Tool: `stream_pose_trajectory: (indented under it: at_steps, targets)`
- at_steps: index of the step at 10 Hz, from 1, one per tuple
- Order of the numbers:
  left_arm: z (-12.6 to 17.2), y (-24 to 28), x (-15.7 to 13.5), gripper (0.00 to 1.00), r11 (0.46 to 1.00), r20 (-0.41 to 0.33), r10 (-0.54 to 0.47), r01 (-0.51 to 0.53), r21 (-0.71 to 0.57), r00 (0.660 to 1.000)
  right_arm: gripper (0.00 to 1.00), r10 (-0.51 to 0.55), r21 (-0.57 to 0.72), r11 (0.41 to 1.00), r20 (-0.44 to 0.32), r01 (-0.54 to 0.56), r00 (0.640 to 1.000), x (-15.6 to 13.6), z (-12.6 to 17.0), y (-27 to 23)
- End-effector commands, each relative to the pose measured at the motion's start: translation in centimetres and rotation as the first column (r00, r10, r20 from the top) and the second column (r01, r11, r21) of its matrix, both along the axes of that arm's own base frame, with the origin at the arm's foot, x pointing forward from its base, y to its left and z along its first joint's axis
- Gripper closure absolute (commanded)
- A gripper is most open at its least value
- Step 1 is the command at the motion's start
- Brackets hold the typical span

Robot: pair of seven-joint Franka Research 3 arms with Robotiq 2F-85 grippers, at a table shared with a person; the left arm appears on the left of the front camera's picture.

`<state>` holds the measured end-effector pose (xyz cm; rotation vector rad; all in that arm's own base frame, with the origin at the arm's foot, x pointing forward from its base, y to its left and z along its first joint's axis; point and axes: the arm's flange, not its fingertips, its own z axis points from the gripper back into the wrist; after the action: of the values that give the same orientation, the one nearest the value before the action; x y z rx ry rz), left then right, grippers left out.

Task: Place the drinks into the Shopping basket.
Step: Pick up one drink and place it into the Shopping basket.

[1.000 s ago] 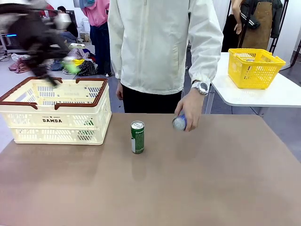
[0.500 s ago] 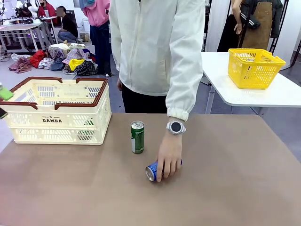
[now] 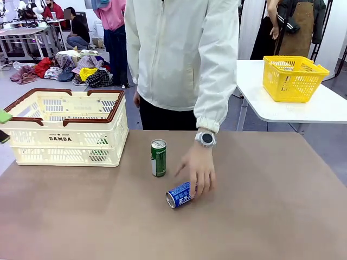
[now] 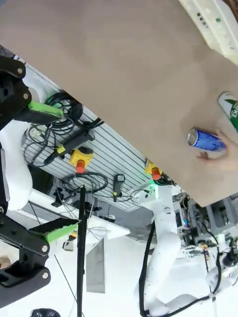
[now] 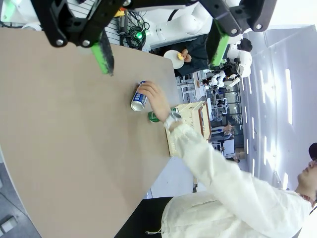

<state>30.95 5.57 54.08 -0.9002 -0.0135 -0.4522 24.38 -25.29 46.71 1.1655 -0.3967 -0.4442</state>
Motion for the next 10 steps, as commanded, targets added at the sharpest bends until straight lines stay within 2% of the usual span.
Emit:
stream_pose_trajectory:
  at_steps: [1,2,5,7,8,9,10]
  targets:
    - [2.1,-3.7,2.5,0.0,0.995,-0.057,0.047,-0.042,0.085,0.997,0.0,0.005,-0.003,1.0,0.019,-0.005,1.0,-0.1,0.0,-0.1]
    - [3.2,-7.4,4.3,0.0,0.977,-0.1,0.124,-0.104,0.186,0.987,0.0,0.005,-0.003,1.0,0.019,-0.005,1.0,-0.1,0.0,-0.1]
    - [5.5,-20.7,9.8,0.0,0.909,-0.081,0.06,-0.021,0.416,0.995,0.0,0.005,-0.003,1.0,0.019,-0.005,1.0,-0.1,0.0,-0.1]
    - [4.4,-29.7,12.8,0.0,0.813,-0.094,0.055,0.01,0.582,0.994,0.0,0.005,-0.003,1.0,0.019,-0.005,1.0,-0.1,0.0,-0.1]
    - [3.7,-32.1,13.8,0.0,0.783,-0.091,0.085,-0.01,0.622,0.992,0.0,0.005,-0.003,1.0,0.019,-0.005,1.0,-0.1,0.0,-0.1]
    - [2.0,-35.3,14.8,0.0,0.73,-0.068,0.157,-0.069,0.68,0.985,0.0,0.005,-0.003,1.0,0.019,-0.005,1.0,-0.1,0.0,-0.1]
    - [0.4,-37.8,15.1,0.0,0.682,-0.014,0.189,-0.121,0.721,0.982,0.0,0.005,-0.003,1.0,0.019,-0.005,1.0,-0.1,0.0,-0.1]
